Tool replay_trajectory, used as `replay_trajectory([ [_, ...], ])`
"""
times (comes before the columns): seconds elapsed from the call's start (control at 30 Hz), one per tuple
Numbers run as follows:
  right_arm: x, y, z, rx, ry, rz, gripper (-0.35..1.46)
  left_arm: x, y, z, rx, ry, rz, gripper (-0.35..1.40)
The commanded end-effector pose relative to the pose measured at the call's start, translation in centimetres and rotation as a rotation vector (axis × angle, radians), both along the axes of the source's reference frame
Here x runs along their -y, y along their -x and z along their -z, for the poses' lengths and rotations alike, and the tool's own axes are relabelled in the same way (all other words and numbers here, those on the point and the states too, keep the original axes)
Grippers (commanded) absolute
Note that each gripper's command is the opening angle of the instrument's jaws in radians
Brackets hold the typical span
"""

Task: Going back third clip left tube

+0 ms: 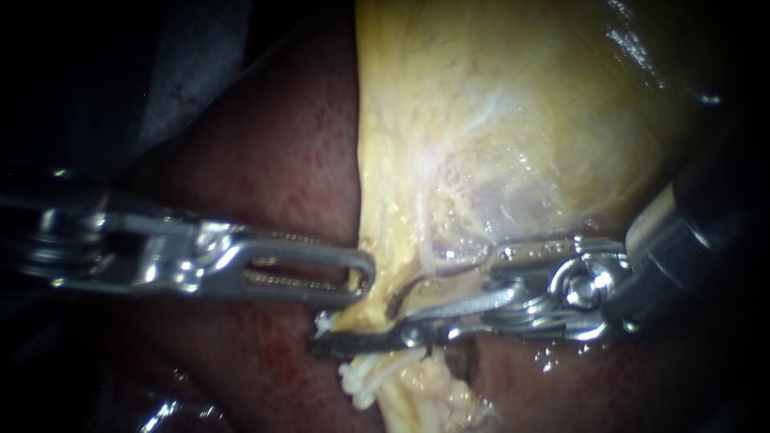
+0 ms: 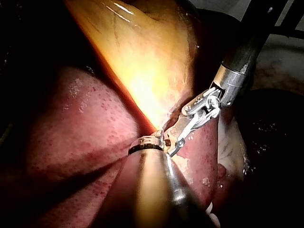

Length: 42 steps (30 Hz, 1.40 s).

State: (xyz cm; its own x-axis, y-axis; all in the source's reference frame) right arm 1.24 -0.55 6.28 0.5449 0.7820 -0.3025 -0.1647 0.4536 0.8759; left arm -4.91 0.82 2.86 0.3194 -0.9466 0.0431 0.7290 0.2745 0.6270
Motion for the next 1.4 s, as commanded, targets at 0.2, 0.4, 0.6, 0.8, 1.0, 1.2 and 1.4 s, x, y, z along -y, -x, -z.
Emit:
replay_trajectory([
  [0.2, 0.0, 0.0, 0.0, 0.0, 0.0, 0.0, -0.24, 0.0, 0.0, 0.0, 0.0, 0.0, 0.0, -0.35],
  [0.4, 0.0, 0.0, 0.01, 0.0, 0.0, 0.0, -0.1, 0.0, 0.0, 0.0, 0.0, 0.0, 0.0, -0.35],
  [0.6, 0.0, -0.02, 0.0, -0.018, 0.042, 0.013, 0.32, 0.0, 0.0, 0.0, 0.0, 0.0, 0.0, -0.35],
  [0.8, -0.01, -0.06, 0.0, -0.045, 0.109, 0.036, 0.44, 0.0, 0.0, 0.0, 0.0, 0.0, 0.0, -0.35],
  [1.0, -0.01, -0.07, 0.0, -0.072, 0.141, 0.047, 0.5, 0.0, 0.0, 0.0, 0.0, 0.0, 0.0, -0.35],
  [1.2, 0.0, -0.09, 0.01, -0.097, 0.135, 0.032, 0.5, 0.0, 0.01, 0.0, 0.0, 0.0, 0.001, -0.35],
  [1.4, 0.01, -0.13, 0.0, -0.101, 0.147, 0.036, 0.49, 0.0, 0.01, 0.0, 0.0, 0.0, 0.001, -0.35],
])
